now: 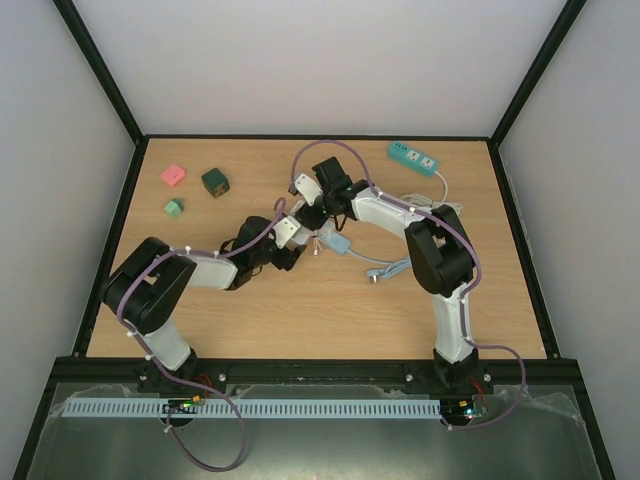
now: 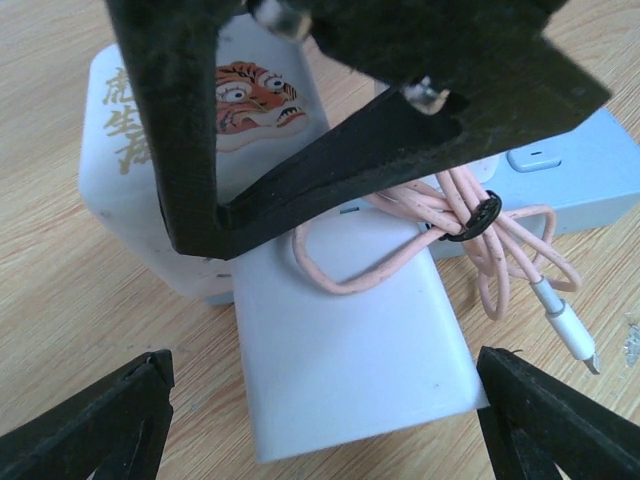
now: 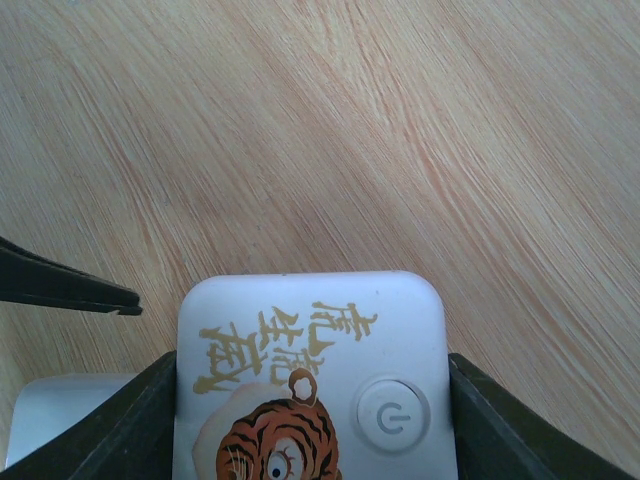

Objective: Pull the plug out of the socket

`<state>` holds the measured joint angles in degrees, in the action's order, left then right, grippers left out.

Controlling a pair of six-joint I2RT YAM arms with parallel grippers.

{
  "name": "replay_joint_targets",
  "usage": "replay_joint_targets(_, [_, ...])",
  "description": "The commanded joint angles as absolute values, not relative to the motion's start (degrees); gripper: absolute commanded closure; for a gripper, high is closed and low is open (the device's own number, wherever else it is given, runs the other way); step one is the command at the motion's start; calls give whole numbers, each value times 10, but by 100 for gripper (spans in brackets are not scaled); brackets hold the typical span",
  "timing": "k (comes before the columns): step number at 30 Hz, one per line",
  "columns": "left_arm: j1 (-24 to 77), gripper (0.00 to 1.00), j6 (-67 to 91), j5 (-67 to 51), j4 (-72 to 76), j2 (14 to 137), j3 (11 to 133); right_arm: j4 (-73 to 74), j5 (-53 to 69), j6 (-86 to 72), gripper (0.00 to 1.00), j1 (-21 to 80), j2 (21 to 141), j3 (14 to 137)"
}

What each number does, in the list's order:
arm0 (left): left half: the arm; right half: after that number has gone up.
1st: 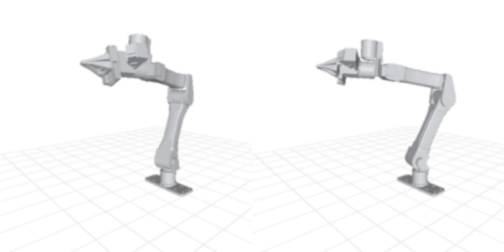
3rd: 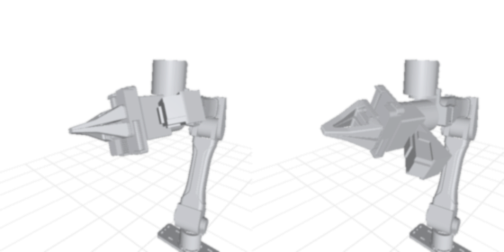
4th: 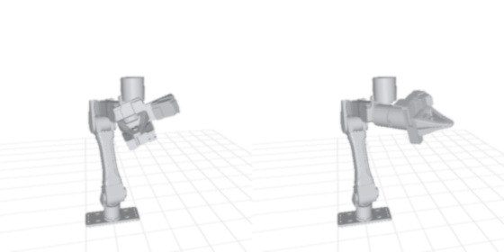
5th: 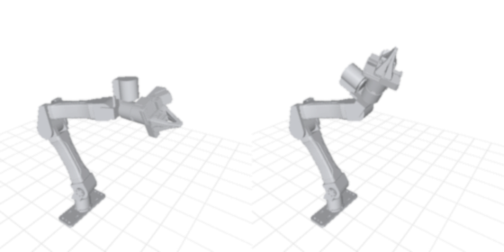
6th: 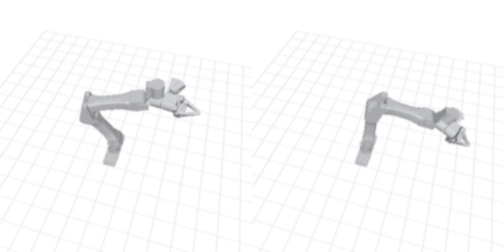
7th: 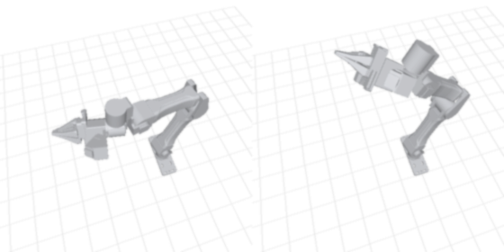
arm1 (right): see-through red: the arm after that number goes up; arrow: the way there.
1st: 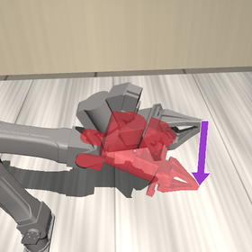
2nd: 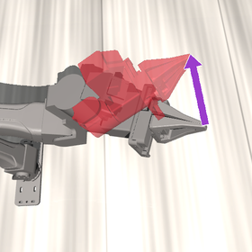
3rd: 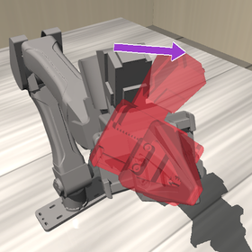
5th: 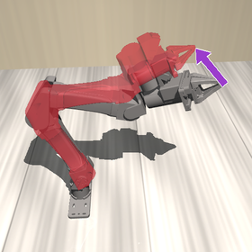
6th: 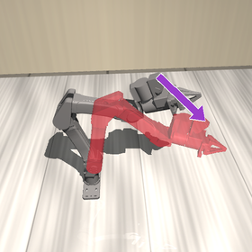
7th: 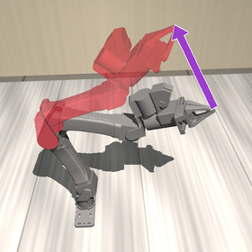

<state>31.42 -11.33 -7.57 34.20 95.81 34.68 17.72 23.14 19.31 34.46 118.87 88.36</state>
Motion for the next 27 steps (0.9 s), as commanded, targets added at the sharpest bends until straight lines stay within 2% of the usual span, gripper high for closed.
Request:
replay_joint_targets(1, [312,16,-128,-89,387,981,366,208,133,239,85,315,1234,870])
replay_joint_targets(4, [312,23,-126,-87,395,989,371,208,132,238,85,315,1236,870])
replay_joint_targets(8, [311,42,-122,-78,412,992,365,206,131,239,86,315,1237,868])
replay_joint_targets(12, [313,51,-115,-87,407,987,355,205,127,241,86,315,1241,868])
replay_joint_targets(27, [318,57,-83,-82,387,943,308,196,86,246,87,313,1257,873])
